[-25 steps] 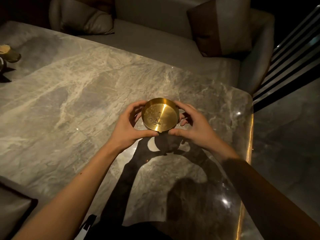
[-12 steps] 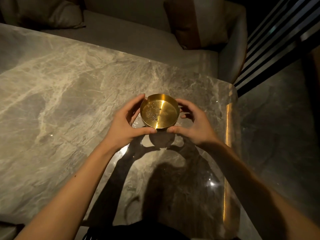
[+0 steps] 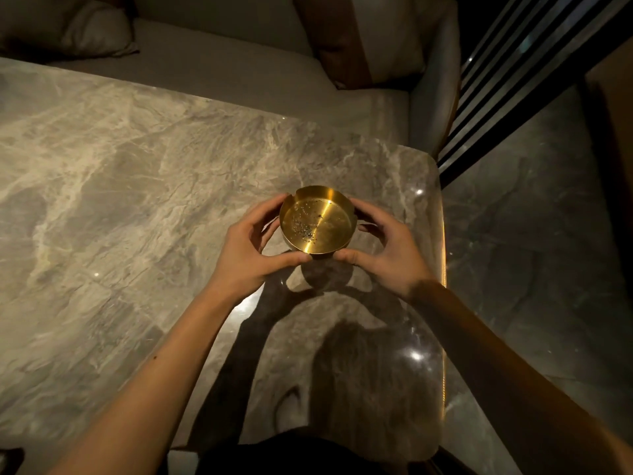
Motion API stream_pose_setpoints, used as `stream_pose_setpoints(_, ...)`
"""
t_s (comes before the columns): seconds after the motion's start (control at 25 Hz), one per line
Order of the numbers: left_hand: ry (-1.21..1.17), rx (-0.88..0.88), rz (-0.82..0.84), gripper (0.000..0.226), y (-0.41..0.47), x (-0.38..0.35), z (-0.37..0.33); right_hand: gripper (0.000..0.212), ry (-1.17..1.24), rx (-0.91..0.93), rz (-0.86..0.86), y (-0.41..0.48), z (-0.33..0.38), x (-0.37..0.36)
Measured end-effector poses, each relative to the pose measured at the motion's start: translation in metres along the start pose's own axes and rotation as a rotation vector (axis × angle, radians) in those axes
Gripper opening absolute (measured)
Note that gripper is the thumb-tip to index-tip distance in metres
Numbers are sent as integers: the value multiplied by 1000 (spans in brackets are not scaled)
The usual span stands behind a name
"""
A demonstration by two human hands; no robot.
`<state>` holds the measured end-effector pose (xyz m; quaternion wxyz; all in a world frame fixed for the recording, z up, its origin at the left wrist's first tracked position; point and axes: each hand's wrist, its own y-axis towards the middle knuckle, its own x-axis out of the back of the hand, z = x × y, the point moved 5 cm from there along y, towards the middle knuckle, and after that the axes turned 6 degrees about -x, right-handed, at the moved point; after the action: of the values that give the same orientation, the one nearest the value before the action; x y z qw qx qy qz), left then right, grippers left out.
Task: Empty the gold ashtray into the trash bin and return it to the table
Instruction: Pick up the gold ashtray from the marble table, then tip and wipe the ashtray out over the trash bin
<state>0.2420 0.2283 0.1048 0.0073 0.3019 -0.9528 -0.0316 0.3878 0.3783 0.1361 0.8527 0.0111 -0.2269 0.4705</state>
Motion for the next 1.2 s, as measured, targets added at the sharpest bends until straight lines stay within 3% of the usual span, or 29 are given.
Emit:
stream_pose_setpoints(0.28, 72, 10, -89, 96, -10, -139, -5, 81, 14, 93, 14, -42, -58, 110)
stream_pose_setpoints(0.56, 85, 23, 0, 97, -3, -269, -10, 81, 55, 36, -43, -94, -126, 216)
stream_pose_setpoints(0.92, 22, 100, 136, 96, 17, -309, 29, 89, 65, -118, -153, -112, -168, 241)
stream_pose_setpoints(1.2, -79, 254, 185, 83, 18, -322, 75, 78, 50, -237, -191, -113, -208, 231)
